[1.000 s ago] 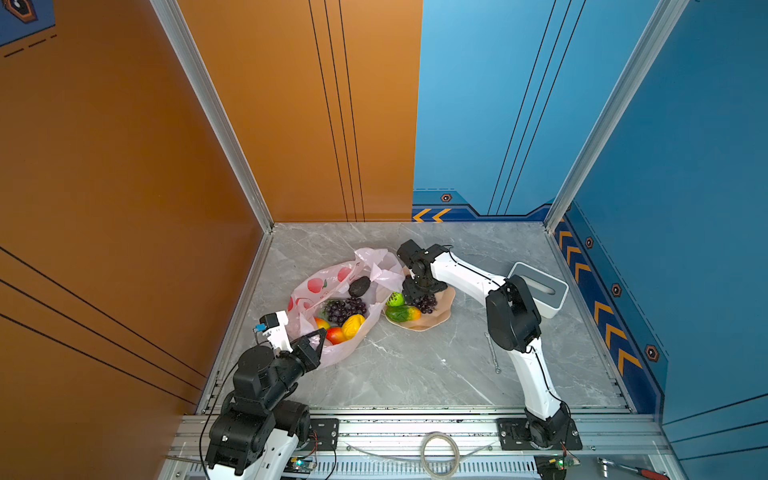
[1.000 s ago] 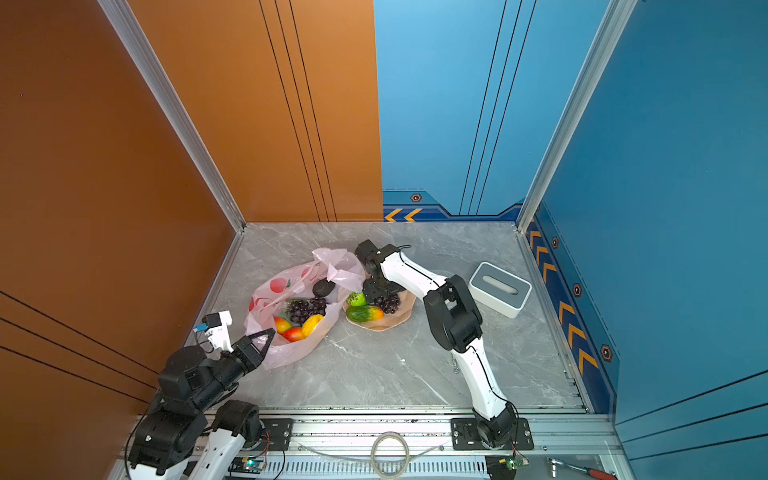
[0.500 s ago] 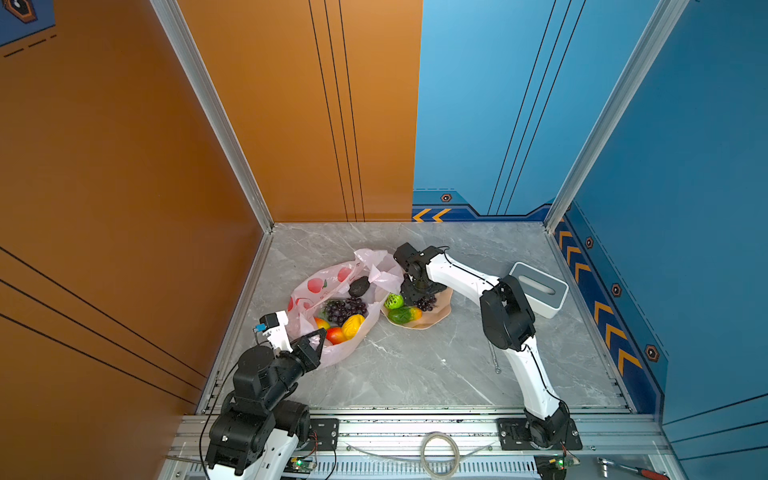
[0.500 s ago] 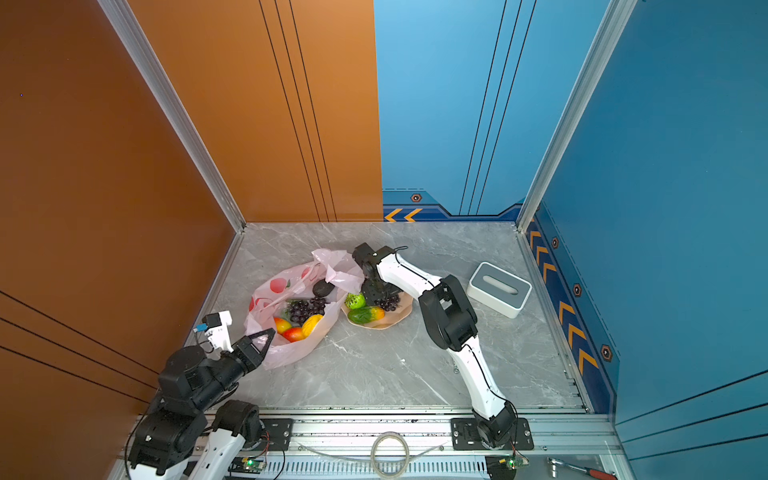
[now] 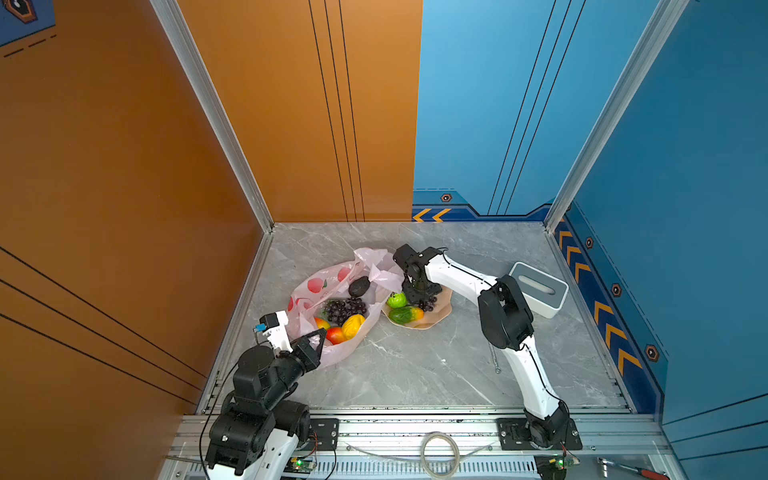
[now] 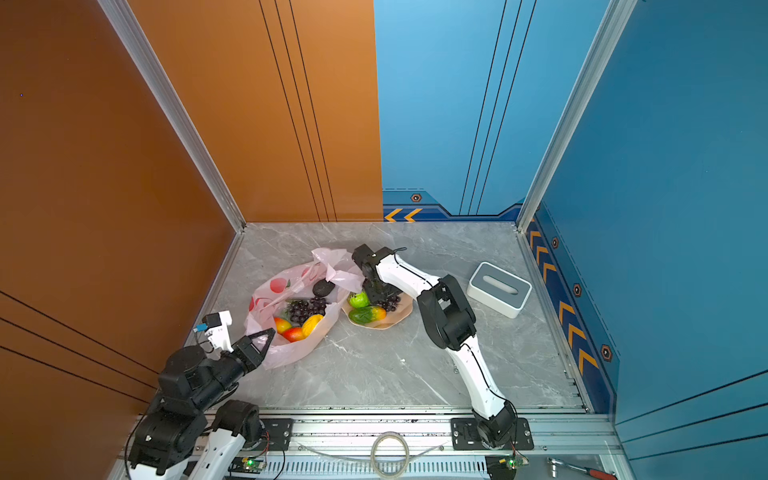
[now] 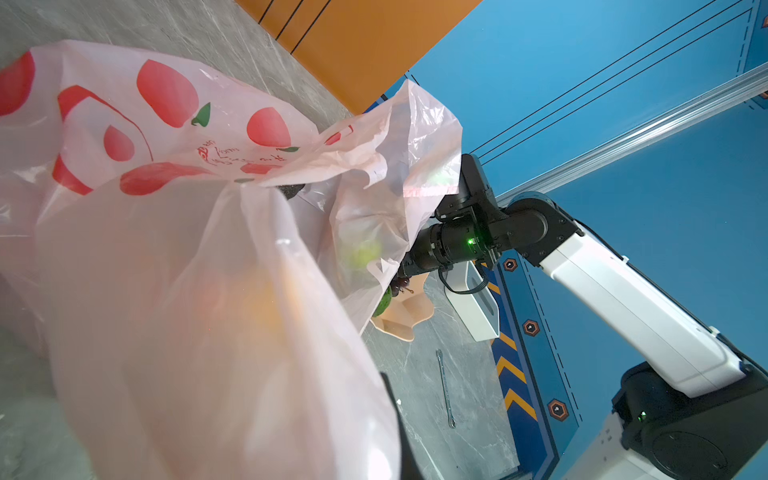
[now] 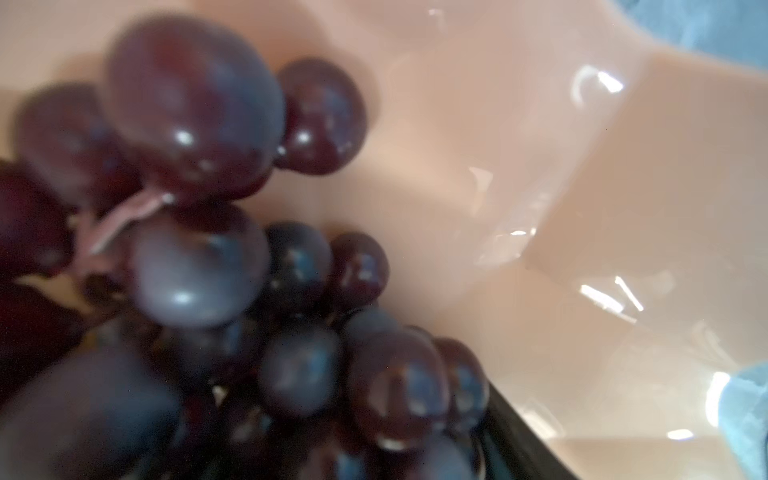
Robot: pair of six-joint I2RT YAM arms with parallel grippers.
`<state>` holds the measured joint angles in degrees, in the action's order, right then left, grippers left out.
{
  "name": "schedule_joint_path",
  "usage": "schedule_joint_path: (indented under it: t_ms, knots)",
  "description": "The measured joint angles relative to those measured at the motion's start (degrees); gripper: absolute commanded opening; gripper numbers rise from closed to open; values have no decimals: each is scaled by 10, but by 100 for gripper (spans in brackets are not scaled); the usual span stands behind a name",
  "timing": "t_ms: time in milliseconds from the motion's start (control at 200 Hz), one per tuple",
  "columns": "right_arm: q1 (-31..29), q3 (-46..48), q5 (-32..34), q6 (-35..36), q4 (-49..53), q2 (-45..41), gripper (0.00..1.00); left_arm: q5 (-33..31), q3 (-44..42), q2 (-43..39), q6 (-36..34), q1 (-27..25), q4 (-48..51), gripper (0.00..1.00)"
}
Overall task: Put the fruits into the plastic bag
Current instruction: 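Lower the right gripper onto the grape bunch in the bowl, then close the right gripper on the grape bunch stem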
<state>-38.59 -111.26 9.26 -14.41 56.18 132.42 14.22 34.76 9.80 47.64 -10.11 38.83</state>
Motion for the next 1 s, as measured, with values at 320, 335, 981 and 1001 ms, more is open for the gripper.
schedule_joint_path:
  t_ms: [320,335,981,1001]
  knots:
    - [0,21,-11,-6,-13,-11,52,0,0,0,0,0,0,0]
    - [1,24,-14,-8,-14,-14,52,0,0,0,0,0,0,0]
    - [85,207,-244,-97,-158,-164,45,0,0,0,0,0,0,0]
    - [87,209,-248,-99,-161,-165,49,0,0,0,0,0,0,0]
